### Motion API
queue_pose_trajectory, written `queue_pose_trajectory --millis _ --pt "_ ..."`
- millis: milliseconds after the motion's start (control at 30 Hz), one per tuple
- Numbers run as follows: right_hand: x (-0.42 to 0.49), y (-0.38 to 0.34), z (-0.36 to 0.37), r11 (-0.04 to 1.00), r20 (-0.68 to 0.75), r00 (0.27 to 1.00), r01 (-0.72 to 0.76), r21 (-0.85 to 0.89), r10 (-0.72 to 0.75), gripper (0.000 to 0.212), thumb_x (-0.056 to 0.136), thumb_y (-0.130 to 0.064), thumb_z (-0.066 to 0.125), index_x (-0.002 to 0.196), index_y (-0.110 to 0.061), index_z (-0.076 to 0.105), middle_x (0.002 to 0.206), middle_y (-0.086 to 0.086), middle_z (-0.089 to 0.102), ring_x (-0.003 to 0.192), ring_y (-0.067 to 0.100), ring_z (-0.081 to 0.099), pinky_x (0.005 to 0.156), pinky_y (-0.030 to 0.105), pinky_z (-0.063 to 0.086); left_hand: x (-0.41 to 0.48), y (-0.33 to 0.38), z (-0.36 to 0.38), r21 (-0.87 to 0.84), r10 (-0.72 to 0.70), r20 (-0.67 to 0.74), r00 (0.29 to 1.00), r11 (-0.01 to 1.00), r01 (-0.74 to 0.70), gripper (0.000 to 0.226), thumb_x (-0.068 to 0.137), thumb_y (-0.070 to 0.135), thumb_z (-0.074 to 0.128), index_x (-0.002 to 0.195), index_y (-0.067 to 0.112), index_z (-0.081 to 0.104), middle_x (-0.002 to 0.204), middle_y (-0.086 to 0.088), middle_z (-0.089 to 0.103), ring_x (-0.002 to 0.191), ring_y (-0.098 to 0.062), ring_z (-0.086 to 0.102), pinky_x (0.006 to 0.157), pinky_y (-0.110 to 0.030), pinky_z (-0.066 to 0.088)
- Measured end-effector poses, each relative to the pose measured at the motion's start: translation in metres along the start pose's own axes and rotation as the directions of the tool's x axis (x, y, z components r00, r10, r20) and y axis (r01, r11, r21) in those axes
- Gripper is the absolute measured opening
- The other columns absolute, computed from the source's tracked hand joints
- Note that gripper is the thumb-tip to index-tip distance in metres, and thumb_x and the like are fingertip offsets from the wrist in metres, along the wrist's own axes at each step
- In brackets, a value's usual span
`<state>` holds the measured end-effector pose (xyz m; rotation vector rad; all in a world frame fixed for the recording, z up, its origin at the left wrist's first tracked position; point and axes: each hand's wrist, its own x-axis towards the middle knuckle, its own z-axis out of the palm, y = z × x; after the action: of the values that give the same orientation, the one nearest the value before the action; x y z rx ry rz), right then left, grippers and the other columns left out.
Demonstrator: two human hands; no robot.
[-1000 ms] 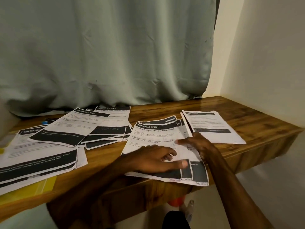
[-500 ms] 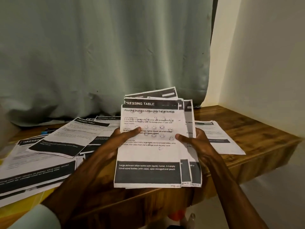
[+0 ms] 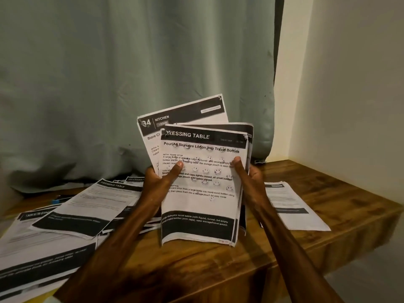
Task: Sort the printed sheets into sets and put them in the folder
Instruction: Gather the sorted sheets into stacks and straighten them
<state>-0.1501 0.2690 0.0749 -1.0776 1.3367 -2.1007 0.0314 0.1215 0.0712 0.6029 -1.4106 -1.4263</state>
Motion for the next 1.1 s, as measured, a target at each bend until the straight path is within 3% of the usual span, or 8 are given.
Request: queue_pose_trajectory --millis 167,300,433,567,667,800,933,1100 --pt "-0.003 0.012 -0.007 0.999 -0.009 0.999 0.049 -0.015 -0.05 0.041 0.092 -0.051 0.057 0.115 -0.018 0.065 0.105 -0.003 0.078 0.097 0.021 0.076 0.071 0.03 0.062 0.0 -0.001 -0.006 0.056 0.037 0.049 0.998 0.998 -0.04 0.053 0.072 0.045 0.082 0.116 0.02 0.066 0.103 -0.001 0.078 0.091 -0.02 0.077 0.074 -0.039 0.063" --pt "-0.005 0.029 -0.015 0.997 -0.027 0.997 0.066 -0.045 -0.067 0.072 0.076 -0.072 0.07 0.124 -0.019 0.066 0.12 0.0 0.074 0.107 0.022 0.073 0.084 0.04 0.062 -0.002 -0.005 -0.008 0.069 0.049 0.089 0.995 0.996 -0.055 0.036 0.078 0.041 0.08 0.106 0.022 0.067 0.09 0.009 0.079 0.085 -0.017 0.077 0.066 -0.031 0.062" --pt "-0.001 0.037 -0.014 0.991 -0.036 0.999 0.021 -0.134 -0.026 0.045 0.079 -0.047 0.07 0.118 -0.024 0.063 0.119 0.0 0.073 0.102 0.02 0.072 0.072 0.03 0.063 -0.002 -0.005 -0.008 0.063 0.036 0.122 0.992 0.997 -0.044 0.026 0.084 0.031 0.078 0.105 0.023 0.065 0.082 0.016 0.077 0.081 -0.01 0.076 0.057 -0.019 0.057" --pt "-0.002 0.04 -0.001 0.977 0.0 1.0 0.011 -0.211 -0.012 0.041 0.071 -0.047 0.08 0.106 -0.031 0.066 0.096 -0.012 0.078 0.088 0.009 0.075 0.071 0.028 0.061 -0.008 -0.012 0.001 0.075 0.01 0.192 0.981 0.997 -0.024 0.054 0.075 0.039 0.086 0.118 0.017 0.064 0.102 0.002 0.079 0.09 -0.014 0.076 0.069 -0.026 0.061" --pt "-0.003 0.04 0.008 0.975 0.025 1.0 0.024 -0.221 -0.019 0.032 0.076 -0.038 0.083 0.101 -0.029 0.064 0.085 -0.02 0.077 0.081 0.004 0.075 0.064 0.022 0.058 -0.014 -0.014 0.011 0.061 0.017 0.152 0.988 0.998 -0.027 0.041 0.081 0.031 0.083 0.114 0.017 0.065 0.098 0.002 0.079 0.087 -0.014 0.077 0.065 -0.025 0.061" --pt "-0.001 0.034 0.004 0.982 -0.014 0.998 0.063 -0.177 -0.067 0.026 0.087 -0.026 0.079 0.11 -0.023 0.067 0.096 -0.012 0.077 0.084 0.008 0.076 0.064 0.02 0.058 -0.009 -0.011 0.01 0.003 -0.007 0.078 0.997 1.0 0.007 0.053 0.076 0.041 0.083 0.119 0.016 0.064 0.106 -0.003 0.078 0.089 -0.018 0.077 0.074 -0.036 0.063" --pt "-0.002 0.042 -0.002 0.977 -0.009 0.998 0.066 -0.205 -0.07 0.027 0.088 -0.028 0.078 0.113 -0.025 0.069 0.109 -0.002 0.077 0.092 0.013 0.076 0.074 0.028 0.061 -0.019 -0.031 0.008 0.106 -0.062 0.099 0.993 0.993 0.052 0.04 0.084 0.034 0.08 0.116 0.018 0.063 0.102 0.002 0.076 0.079 -0.005 0.075 0.058 -0.017 0.057" --pt "0.0 0.048 -0.004 0.981 -0.056 0.994 0.08 -0.176 -0.091 0.027 0.088 -0.031 0.078 0.113 -0.03 0.065 0.105 -0.014 0.077 0.097 0.012 0.075 0.078 0.03 0.062 -0.021 -0.039 0.015 0.12 -0.04 0.012 0.999 0.992 0.038 0.04 0.083 0.036 0.082 0.114 0.017 0.066 0.106 0.0 0.076 0.088 -0.014 0.075 0.064 -0.023 0.059"
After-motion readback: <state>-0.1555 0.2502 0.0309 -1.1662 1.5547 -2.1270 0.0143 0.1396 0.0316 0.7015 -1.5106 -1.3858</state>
